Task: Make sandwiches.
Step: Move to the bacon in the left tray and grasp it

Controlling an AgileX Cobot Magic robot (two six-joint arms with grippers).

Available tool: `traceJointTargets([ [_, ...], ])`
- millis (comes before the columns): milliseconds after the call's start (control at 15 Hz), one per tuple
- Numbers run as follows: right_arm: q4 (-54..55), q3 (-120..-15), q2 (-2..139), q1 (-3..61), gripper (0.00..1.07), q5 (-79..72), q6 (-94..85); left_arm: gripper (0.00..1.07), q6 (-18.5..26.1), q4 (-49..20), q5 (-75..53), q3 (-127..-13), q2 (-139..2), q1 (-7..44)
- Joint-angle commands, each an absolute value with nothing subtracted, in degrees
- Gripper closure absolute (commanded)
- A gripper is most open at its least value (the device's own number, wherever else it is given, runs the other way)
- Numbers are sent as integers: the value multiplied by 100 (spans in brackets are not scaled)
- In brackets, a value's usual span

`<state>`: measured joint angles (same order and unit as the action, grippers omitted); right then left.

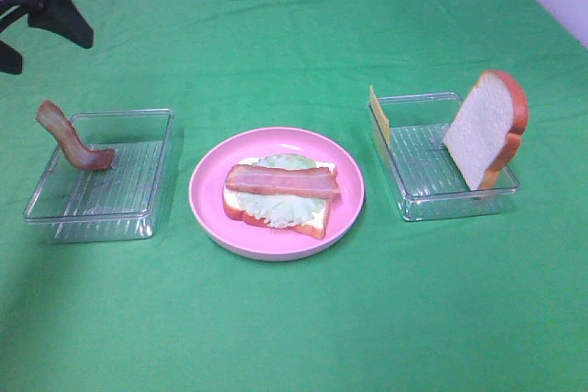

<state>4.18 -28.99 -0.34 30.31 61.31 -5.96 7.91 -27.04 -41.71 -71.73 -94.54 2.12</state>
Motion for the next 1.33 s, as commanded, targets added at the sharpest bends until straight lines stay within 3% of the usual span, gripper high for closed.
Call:
traceJointTargets([
  [67,372,-2893,-120,3031,35,6073,-556,26,74,-1581,-4446,-7185,-9448,97],
  [333,372,-2893,-120,3031,35,6073,-556,26,-636,-745,-4251,-7214,-9735,92],
  [800,372,-2893,-120,3031,35,6073,-550,33,-837,-682,-4589,-8486,-11333,109],
  [1133,372,-2893,-120,3031,35,6073,-550,33,-831,-682,-5053,-8795,-11843,109],
  [1333,372,-2893,-120,3031,35,6073,-544,45,-831,-682,-4813,-8795,-11854,109],
])
